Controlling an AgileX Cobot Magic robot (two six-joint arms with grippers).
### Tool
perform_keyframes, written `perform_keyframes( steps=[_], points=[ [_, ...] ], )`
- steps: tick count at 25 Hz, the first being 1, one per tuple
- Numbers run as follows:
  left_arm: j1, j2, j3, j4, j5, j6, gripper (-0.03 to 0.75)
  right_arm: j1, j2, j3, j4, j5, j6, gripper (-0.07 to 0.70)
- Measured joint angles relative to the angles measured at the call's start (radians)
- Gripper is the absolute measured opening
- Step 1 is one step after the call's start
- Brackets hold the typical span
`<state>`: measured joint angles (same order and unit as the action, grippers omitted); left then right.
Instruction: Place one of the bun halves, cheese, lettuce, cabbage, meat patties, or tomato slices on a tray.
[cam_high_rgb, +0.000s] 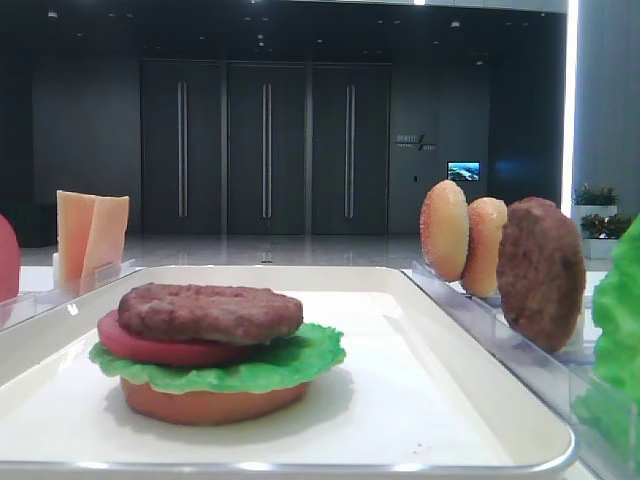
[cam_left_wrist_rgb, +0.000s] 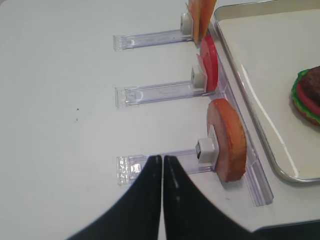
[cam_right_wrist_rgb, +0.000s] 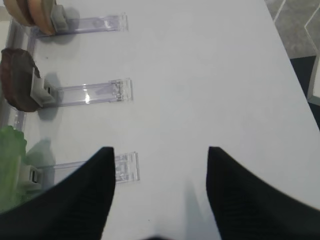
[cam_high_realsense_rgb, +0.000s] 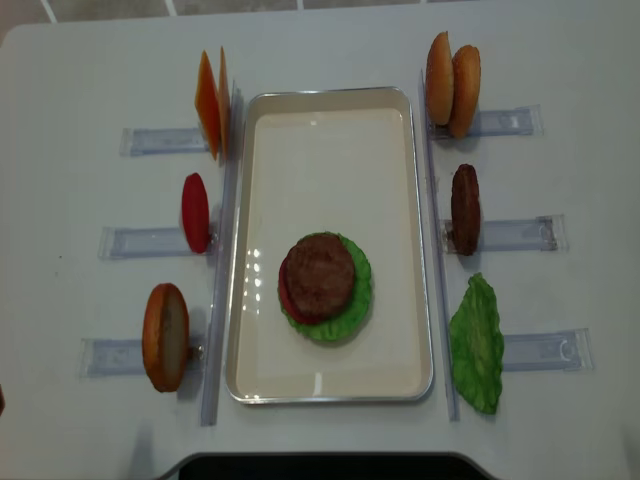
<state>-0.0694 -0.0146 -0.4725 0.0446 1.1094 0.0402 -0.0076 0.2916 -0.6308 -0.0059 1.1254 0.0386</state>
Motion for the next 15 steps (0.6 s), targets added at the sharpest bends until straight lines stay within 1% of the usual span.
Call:
perform_keyframes(
  steps=[3,10,15],
  points=[
    [0.000,0.000,0.000,0.000,0.000,0.000,-0.007,0.000,-0.044,0.019,0.006,0.003,0.007,0.380],
    [0.000,0.000,0.000,0.000,0.000,0.001,-0.007,0.000,-0.177,0.109,-0.002,0.022,0.028,0.349],
    [0.000,0.000,0.000,0.000,0.000,0.003,-0.007,0.000,-0.228,0.119,-0.003,0.014,0.029,0.347]
  ],
)
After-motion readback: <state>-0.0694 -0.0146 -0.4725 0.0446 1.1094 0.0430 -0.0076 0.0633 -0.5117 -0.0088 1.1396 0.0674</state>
